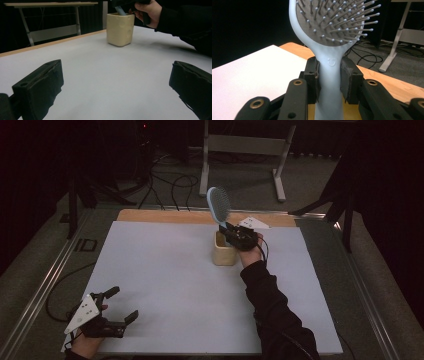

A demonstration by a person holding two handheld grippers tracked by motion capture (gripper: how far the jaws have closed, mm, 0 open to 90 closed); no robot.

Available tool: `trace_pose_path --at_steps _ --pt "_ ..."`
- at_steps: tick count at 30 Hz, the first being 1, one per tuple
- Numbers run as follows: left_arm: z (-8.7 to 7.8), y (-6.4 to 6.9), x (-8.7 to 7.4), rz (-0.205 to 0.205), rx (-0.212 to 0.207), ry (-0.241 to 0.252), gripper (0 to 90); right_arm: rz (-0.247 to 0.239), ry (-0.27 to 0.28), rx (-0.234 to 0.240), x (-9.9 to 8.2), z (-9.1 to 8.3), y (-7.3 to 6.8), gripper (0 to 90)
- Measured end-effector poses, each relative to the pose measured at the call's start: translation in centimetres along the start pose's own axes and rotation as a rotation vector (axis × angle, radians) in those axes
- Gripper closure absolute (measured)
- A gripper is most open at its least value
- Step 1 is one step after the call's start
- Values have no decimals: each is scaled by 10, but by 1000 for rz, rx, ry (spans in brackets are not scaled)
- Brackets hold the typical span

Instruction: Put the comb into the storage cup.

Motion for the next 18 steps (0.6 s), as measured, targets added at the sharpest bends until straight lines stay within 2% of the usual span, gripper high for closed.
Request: trace_pose_path --at_steps 8,10,13,15,16,18 --pt "0 0 0 2 0 -3 0 0 -2 13 -1 0 0 659" --pt "0 0 0 3 1 -3 0 2 18 36 1 -1 -1 589" --pt "0 1 0 6 0 -4 0 1 31 52 3 -5 -2 539" --pt "0 1 0 6 0 -2 0 -2 48 74 3 -7 -3 464" --pt "0 1 0 6 0 -2 0 -2 48 74 3 -7 -3 464" --pt "0 1 0 7 0 -1 0 2 67 105 3 -10 -5 374"
Point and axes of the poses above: each handheld gripper's, and its own axes: z roughly forward along the jaws, x roughly out of its top, y roughly to its right, the point moved 5 cm from there along z, roughly forward along the jaws, and after that the axes turned 5 degrees about -y, right-handed, at the moved point
